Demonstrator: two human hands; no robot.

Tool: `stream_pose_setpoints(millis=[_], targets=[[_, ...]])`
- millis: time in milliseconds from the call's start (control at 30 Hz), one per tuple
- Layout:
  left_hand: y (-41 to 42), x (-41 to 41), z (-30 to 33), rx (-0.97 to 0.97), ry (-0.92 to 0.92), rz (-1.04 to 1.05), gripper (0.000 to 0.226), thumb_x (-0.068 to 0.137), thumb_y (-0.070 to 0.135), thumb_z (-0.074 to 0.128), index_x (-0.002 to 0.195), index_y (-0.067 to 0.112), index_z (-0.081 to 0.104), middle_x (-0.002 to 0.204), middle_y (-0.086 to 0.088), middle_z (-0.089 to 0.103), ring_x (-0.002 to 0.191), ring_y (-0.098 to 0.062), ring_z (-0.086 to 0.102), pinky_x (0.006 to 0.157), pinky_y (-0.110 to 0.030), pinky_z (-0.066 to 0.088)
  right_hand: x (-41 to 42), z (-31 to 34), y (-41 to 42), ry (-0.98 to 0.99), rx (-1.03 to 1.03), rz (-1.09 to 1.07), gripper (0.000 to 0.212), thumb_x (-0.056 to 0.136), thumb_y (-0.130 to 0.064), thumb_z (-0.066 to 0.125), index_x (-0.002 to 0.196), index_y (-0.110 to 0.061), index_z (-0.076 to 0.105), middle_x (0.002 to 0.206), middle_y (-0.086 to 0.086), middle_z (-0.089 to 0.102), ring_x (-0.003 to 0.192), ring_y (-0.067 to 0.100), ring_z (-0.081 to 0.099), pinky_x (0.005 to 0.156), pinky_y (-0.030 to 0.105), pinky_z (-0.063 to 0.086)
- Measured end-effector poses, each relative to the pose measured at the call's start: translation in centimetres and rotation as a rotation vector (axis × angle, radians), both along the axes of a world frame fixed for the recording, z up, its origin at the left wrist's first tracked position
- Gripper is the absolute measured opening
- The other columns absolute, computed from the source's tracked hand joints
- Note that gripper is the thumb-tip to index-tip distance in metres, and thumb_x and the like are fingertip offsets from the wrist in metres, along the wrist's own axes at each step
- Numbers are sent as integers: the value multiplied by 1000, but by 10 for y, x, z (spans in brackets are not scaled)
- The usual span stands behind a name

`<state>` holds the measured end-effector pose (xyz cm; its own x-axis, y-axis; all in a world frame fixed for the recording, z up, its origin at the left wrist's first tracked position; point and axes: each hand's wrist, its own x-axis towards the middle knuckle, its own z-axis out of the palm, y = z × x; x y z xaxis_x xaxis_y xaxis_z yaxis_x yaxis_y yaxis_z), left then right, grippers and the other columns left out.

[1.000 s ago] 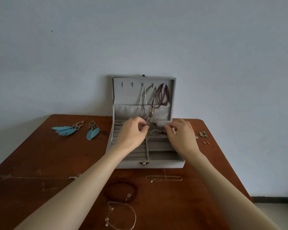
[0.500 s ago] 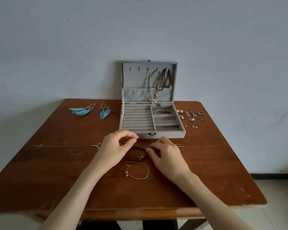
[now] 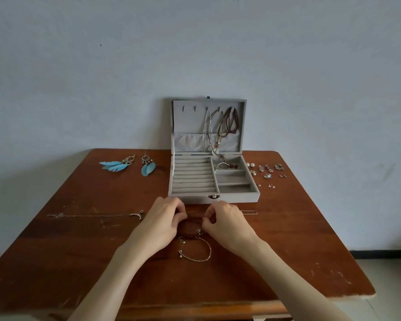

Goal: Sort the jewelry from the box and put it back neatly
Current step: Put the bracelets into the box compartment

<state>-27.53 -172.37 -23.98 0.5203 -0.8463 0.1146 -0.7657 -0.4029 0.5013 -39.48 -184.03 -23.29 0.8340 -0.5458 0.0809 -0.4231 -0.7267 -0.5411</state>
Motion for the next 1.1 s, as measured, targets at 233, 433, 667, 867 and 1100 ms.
stream_pose_setpoints(millis=[233, 433, 667, 867, 1100], targets=[[-28, 4, 23, -75, 64, -94, 23, 84, 36, 63, 105, 27, 60, 92, 13, 57, 84, -3, 52, 68, -15, 37, 8, 17, -34, -262, 262, 22, 14, 86, -13, 58, 77, -23, 55, 74, 0, 63, 73, 18, 62, 71, 30, 51], [-74, 16, 41, -193, 83, -46, 10, 87, 22, 62, 96, 20, 67, 81, 14, 62, 76, 2, 56, 64, -10, 42, 17, 38, -85, -432, 290, -14, 8, 86, -8, 61, 84, -15, 61, 77, 4, 66, 61, 5, 58, 61, 21, 52], [-127, 20, 24, -297, 148, 102, 14, 83, 20, 67, 96, 20, 60, 87, 8, 63, 77, -2, 55, 61, -1, 39, 20, 15, -127, -348, 98, -184, 2, 86, -16, 63, 87, -17, 64, 81, -4, 65, 78, 10, 58, 65, 16, 45], [-139, 12, 5, -356, 41, 86, 12, 82, 19, 68, 94, 19, 66, 83, 9, 63, 81, -4, 56, 68, -8, 40, 17, 5, -133, -293, -137, -259, 8, 87, -17, 60, 90, -17, 67, 68, -20, 44, 93, 17, 51, 86, 37, 44], [-135, 13, -6, -263, -177, 13, 16, 89, 22, 59, 101, 19, 68, 101, 8, 65, 102, -9, 49, 78, -13, 30, 21, -6, -133, -220, -246, -231, 12, 87, -22, 60, 89, -18, 71, 87, -4, 65, 88, 14, 39, 84, 32, 36]])
